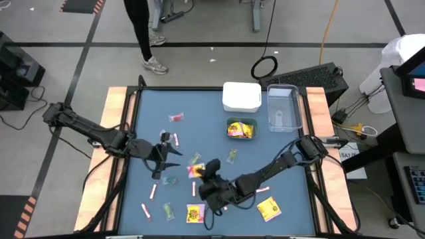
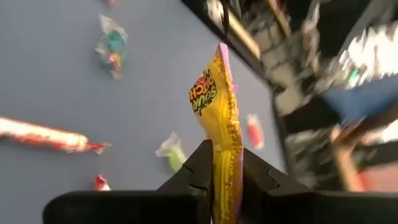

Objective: Sort candy
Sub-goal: Put the top center yellow candy into the green bin

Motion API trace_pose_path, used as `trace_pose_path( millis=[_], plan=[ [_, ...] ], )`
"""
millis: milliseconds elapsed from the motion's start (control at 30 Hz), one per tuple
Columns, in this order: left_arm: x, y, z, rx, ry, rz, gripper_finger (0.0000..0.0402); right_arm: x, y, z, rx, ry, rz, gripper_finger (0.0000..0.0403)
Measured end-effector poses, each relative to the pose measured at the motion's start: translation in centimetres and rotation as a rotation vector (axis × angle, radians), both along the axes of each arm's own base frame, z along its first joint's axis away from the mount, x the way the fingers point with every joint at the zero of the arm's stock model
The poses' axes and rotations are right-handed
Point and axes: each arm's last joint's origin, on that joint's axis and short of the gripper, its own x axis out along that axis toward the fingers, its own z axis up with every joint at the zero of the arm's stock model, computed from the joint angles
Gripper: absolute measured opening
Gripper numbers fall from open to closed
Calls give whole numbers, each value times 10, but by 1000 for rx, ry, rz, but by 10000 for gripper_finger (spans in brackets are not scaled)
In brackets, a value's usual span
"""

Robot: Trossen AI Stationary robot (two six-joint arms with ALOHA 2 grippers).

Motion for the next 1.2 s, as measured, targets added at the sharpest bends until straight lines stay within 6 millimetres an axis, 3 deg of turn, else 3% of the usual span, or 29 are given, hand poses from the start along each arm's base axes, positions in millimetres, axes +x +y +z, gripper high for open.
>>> trace_pose_path(
  millis=[200, 533, 967, 1200],
  plan=[
    [-2, -4, -2, 1, 4, -24, 193, -11, 22, 5, -344, 160, 96, 34],
    [-2, -5, -2, -21, 6, -12, 193, -19, 35, 8, -602, 287, 151, 35],
    [-2, -5, -3, -41, 10, 2, 193, -17, 37, 12, -588, 246, 150, 36],
    [-2, -5, -3, -40, 11, 2, 193, -10, 35, 18, -282, -21, 28, 36]
  ],
)
